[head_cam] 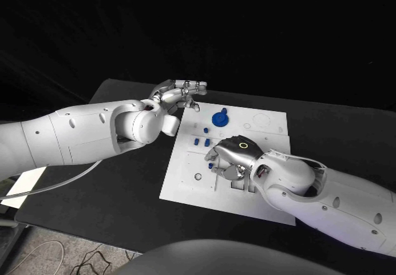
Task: Assemble the parts on the task board
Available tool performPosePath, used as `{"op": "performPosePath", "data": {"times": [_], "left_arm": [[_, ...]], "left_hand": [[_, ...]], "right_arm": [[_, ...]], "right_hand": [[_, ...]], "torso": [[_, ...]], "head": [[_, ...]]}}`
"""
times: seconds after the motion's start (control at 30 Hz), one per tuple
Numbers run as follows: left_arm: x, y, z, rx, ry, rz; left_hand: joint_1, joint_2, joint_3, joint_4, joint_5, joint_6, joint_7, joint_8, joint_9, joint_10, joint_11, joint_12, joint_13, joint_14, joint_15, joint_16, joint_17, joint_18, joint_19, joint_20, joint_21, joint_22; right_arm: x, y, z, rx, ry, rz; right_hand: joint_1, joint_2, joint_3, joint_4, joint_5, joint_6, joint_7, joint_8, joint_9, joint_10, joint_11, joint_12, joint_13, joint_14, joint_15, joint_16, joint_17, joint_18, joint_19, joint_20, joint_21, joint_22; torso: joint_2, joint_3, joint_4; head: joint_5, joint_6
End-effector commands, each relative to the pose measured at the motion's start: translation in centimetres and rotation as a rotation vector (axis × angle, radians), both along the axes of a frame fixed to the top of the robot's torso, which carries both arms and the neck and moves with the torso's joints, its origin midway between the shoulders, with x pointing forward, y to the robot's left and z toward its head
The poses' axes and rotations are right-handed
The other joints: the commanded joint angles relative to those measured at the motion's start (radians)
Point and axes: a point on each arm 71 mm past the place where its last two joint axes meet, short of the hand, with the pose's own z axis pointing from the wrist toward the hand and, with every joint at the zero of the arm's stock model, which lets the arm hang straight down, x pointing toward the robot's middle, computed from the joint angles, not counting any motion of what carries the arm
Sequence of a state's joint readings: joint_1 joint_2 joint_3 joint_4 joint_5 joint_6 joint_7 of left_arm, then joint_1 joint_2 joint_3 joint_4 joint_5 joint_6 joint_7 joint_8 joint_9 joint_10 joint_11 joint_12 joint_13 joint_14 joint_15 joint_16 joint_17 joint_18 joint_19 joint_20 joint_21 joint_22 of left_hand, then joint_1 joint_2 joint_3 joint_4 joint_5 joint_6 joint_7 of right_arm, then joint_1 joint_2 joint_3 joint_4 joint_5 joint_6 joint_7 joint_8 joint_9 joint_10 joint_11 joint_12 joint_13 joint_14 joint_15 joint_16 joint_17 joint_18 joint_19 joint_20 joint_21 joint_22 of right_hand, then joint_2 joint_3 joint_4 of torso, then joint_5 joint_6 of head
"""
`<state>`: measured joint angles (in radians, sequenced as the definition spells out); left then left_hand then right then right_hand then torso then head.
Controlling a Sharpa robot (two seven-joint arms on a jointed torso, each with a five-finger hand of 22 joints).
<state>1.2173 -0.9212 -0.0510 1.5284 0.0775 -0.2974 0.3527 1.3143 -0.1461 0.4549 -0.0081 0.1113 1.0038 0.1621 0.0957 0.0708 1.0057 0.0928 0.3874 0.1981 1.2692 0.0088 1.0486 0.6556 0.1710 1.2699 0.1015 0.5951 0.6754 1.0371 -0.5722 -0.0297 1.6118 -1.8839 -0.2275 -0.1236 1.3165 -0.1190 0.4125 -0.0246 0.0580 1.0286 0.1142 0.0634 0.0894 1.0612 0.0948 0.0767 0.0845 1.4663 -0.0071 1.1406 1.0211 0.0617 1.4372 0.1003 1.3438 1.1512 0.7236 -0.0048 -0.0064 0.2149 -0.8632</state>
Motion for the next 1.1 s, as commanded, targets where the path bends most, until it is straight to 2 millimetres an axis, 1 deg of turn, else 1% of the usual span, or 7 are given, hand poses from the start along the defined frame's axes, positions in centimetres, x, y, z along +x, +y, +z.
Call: {"op": "performPosePath", "data": {"times": [0.03,0.3,0.43,0.57,0.67,0.73,1.1], "left_arm": [[-0.1,-0.2,0.1,-0.009,-0.001,-0.033],[-0.1,-0.1,0.1,-0.008,0.001,-0.039],[-0.2,-0.1,0.1,-0.008,0.002,-0.039],[-0.2,0.0,0.1,-0.008,0.002,-0.039],[-0.2,0.0,0.1,-0.008,0.001,-0.038],[-0.2,0.0,0.1,-0.008,0.000,-0.038],[-0.1,-0.1,0.1,-0.008,0.001,-0.040]], "left_hand": [[0.002,0.009,-0.008,0.000,0.002,-0.007,0.000,0.001,0.000,-0.006,0.001,0.005,0.002,-0.006,-0.001,-0.002,0.000,0.010,-0.003,0.003,-0.006,-0.001],[0.002,0.010,-0.008,0.000,0.002,-0.007,0.000,0.001,0.000,-0.008,0.001,0.006,0.002,-0.007,-0.001,-0.001,0.000,0.010,-0.003,0.003,-0.007,-0.001],[0.002,0.010,-0.008,0.000,0.002,-0.007,0.001,0.002,0.000,-0.010,0.001,0.007,0.002,-0.007,-0.001,-0.001,-0.001,0.010,-0.003,0.003,-0.007,-0.001],[0.002,0.010,-0.008,0.000,0.002,-0.007,0.001,0.002,0.000,-0.010,0.001,0.007,0.002,-0.007,-0.001,-0.001,-0.001,0.010,-0.003,0.003,-0.007,-0.001],[0.002,0.010,-0.008,0.000,0.002,-0.007,0.001,0.002,0.000,-0.010,0.001,0.007,0.002,-0.007,-0.001,-0.001,-0.001,0.010,-0.003,0.003,-0.007,-0.001],[0.003,0.011,-0.008,0.000,0.002,-0.007,0.001,0.002,0.000,-0.012,0.002,0.007,0.002,-0.006,0.000,0.000,0.001,0.010,-0.003,0.003,-0.007,-0.001],[0.003,0.011,-0.008,0.000,0.002,-0.007,0.001,0.002,0.000,-0.012,0.002,0.007,0.002,-0.006,0.000,0.000,0.001,0.010,-0.003,0.003,-0.007,-0.001]], "right_arm": [[-0.2,-0.5,0.7,0.062,-0.044,-0.009],[-0.5,-2.6,2.7,0.166,-0.083,-0.038],[0.7,-5.0,3.9,0.111,-0.074,-0.114],[2.0,-7.5,4.6,0.036,-0.071,-0.184],[2.6,-9.0,5.0,0.000,-0.077,-0.217],[2.8,-9.7,5.2,-0.018,-0.080,-0.231],[3.3,-10.4,4.9,-0.090,-0.049,-0.236]], "right_hand": [[-0.001,-0.004,-0.007,0.001,0.001,-0.006,-0.005,0.000,-0.001,-0.004,0.000,0.008,-0.001,0.017,0.008,-0.004,-0.002,0.019,-0.005,0.001,-0.004,-0.002],[0.001,0.002,-0.013,0.003,0.011,0.004,-0.002,0.005,0.002,0.011,-0.006,0.038,0.005,0.016,0.004,-0.007,-0.014,0.020,-0.004,-0.001,-0.008,-0.006],[-0.016,-0.017,-0.041,0.013,0.010,-0.005,-0.011,0.001,0.000,-0.026,-0.003,0.037,-0.002,0.011,0.007,-0.018,-0.031,0.025,-0.013,0.000,-0.026,-0.034],[-0.022,-0.040,-0.139,0.043,0.023,-0.057,-0.013,0.000,-0.012,-0.116,0.016,0.020,-0.018,-0.004,0.021,-0.053,-0.079,0.035,-0.037,0.010,-0.071,-0.102],[0.054,-0.031,-0.294,0.121,0.036,-0.077,-0.015,0.002,-0.018,-0.159,0.025,0.032,-0.019,0.008,0.035,-0.035,-0.079,0.034,-0.026,0.024,-0.071,-0.098],[0.084,-0.039,-0.325,0.163,0.037,-0.084,-0.013,0.000,-0.021,-0.170,0.021,0.036,-0.020,0.011,0.031,-0.029,-0.080,0.034,-0.021,0.023,-0.070,-0.096],[0.138,-0.009,-0.326,0.205,0.027,-0.063,-0.009,0.004,-0.019,-0.135,-0.001,0.060,-0.018,0.015,0.016,-0.020,-0.086,0.031,-0.009,0.011,-0.062,-0.083]], "torso": [[-0.001,0.0001,-0.0007],[-0.001,0.0000,-0.0028],[-0.002,-0.0009,-0.0039],[-0.005,-0.0018,-0.0081],[-0.007,-0.0012,-0.0113],[-0.007,0.0001,-0.0136],[-0.006,-0.0010,-0.0118]], "head": [[0.001,0.000],[-0.005,0.008],[-0.019,0.019],[-0.025,0.026],[-0.027,0.029],[-0.028,0.033],[-0.036,0.037]]}}
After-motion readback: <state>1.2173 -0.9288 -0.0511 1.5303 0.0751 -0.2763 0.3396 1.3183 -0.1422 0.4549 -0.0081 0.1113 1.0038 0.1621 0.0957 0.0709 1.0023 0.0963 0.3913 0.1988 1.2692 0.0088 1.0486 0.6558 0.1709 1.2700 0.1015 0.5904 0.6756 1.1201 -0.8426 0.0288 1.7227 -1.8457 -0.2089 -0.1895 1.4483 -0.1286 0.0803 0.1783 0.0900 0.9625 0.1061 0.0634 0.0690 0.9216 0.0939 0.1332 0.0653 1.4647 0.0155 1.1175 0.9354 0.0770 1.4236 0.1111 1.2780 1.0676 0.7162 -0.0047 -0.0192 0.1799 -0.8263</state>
